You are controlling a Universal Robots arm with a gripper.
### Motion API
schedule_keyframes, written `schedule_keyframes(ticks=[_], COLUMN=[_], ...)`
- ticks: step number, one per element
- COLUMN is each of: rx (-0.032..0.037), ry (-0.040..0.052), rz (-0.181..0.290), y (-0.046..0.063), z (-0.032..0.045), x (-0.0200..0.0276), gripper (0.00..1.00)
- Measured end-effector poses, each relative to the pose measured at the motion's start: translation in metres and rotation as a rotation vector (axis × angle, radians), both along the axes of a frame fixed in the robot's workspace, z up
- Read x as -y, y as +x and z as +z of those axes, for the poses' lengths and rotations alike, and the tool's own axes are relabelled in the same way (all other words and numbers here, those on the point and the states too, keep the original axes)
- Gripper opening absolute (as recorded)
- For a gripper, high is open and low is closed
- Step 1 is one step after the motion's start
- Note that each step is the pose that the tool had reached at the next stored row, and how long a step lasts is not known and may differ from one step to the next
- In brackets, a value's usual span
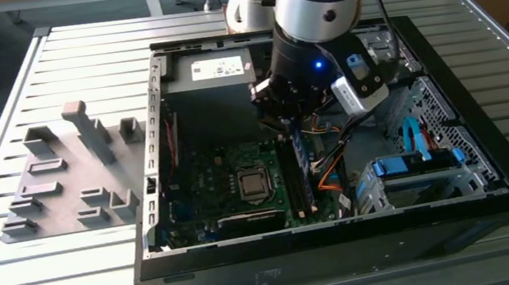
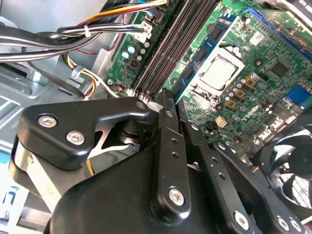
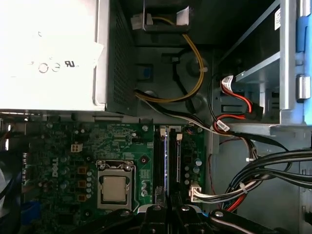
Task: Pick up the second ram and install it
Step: 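Insert the second ram into the second slot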
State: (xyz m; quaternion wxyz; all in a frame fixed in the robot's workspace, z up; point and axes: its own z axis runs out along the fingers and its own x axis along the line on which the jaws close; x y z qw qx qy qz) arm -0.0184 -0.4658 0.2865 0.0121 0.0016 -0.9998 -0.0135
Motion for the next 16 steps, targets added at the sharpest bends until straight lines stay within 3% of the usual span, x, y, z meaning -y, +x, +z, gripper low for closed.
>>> schedule_keyframes(ticks=[4,16], rx=[0.0,-0.0001], ry=[-0.0015,-0.0017], rz=[-0.001,-0.004], y=[0.0,0.0], z=[-0.0018,-0.0196], x=[0.0029,0.0091], gripper=[0.14,0.14])
